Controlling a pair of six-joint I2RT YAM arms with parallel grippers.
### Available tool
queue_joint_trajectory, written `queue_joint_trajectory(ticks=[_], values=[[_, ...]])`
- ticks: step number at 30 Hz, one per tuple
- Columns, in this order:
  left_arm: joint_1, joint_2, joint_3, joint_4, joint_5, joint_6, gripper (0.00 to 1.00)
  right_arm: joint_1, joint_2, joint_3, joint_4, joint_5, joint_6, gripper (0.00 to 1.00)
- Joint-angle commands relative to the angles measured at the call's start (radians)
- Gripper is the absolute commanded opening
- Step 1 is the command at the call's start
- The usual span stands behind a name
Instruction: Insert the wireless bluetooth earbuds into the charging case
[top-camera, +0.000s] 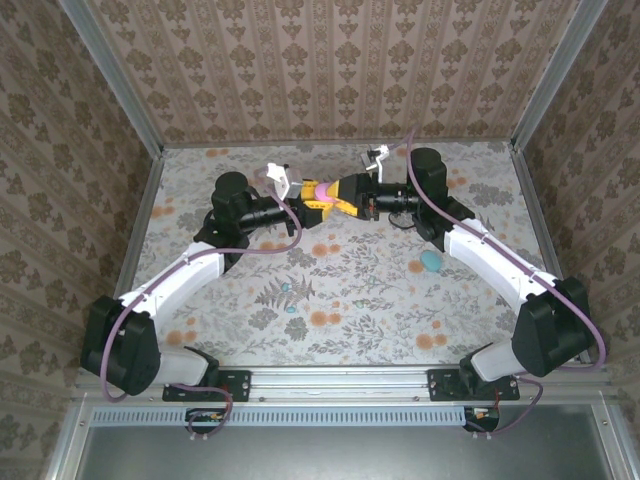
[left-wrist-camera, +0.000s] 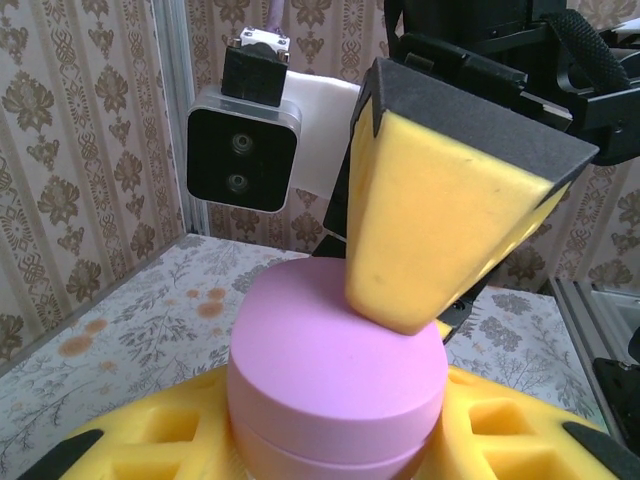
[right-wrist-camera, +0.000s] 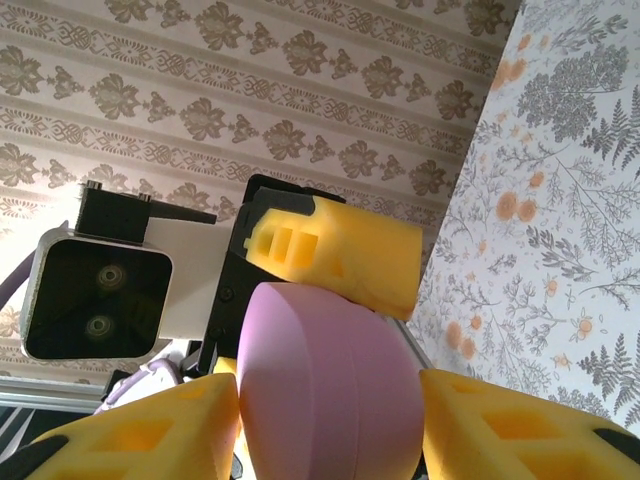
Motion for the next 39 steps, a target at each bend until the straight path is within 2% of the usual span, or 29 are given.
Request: queue_joint_trajectory(ticks=[1, 7, 12, 18, 21, 31, 35, 39], values=[[-0.003, -0.012, 0.031, 0.033, 0.042, -0.017, 0.38, -0.009, -0.016, -0.008, 0.031, 0.026, 0.015, 0.51], [-0.003, -0.016, 0.034, 0.028, 0.054, -0.012, 0.38, -0.014, -0.008, -0.009, 0.027, 0.035, 0.022, 0.51], [-0.003, -0.016, 0.038, 0.018, 0.052, -0.004, 0.39, -0.016, -0.004, -0.012, 0.037, 0.035, 0.031, 0.39], [-0.003, -0.018, 0.042, -0.021, 0.035, 0.023, 0.42, -0.019, -0.012, -0.02, 0.04, 0.042, 0.034, 0.34], [-0.003, -0.026, 0.041, -0.055, 0.026, 0.052, 0.47, -0.025, -0.023, -0.032, 0.046, 0.065, 0.042, 0.32], [-0.002, -0.044, 0.027, -0.133, -0.012, 0.121, 0.71, -0.032, -0.026, -0.057, 0.087, 0.101, 0.073, 0.3], [0.0, -0.071, 0.003, -0.143, -0.074, 0.132, 0.74, -0.043, -0.031, -0.077, 0.069, 0.151, 0.06, 0.3], [0.006, -0.128, -0.055, -0.111, -0.191, 0.116, 0.76, -0.058, -0.025, -0.095, -0.021, 0.249, 0.006, 0.29]])
